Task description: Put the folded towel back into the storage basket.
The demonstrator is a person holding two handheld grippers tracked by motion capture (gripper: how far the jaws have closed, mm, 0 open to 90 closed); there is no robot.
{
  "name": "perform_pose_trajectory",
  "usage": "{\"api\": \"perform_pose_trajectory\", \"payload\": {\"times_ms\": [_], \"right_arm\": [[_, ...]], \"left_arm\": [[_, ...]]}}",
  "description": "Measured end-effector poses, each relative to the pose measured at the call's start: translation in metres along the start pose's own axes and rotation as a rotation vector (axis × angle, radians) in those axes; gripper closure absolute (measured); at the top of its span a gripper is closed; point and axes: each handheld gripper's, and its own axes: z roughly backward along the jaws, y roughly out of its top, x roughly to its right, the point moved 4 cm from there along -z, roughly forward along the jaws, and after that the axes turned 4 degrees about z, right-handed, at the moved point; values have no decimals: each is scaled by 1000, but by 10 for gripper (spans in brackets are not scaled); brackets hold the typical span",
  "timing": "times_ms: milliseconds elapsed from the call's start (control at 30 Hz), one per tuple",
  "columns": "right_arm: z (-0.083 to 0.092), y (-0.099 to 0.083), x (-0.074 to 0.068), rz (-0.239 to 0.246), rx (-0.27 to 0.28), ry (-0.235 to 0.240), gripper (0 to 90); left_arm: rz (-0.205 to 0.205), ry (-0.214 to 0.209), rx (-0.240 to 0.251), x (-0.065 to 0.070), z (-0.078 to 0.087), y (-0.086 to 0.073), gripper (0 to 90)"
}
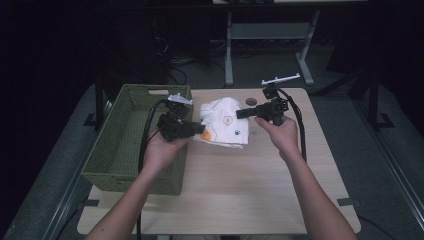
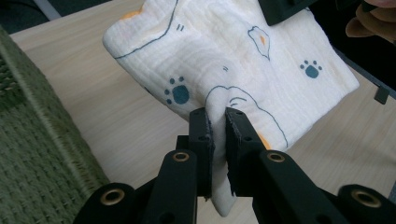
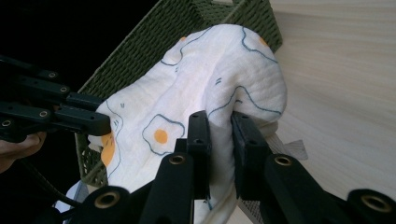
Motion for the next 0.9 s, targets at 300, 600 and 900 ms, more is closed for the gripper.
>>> {"api": "perform_pose_trajectory", "payload": {"times_ms": [300,600,900], "right_arm": [[-14,16,-16,22,-9,4,788],[-32,33,-36,45,-13,17,788],[-47,48,-53,74,-17,29,788]], "left_arm": [[-5,16,11,-14,21,0,824],[4,27,35,-32,44,-3,824],[10,41,61,-45,62,-6,824]]}}
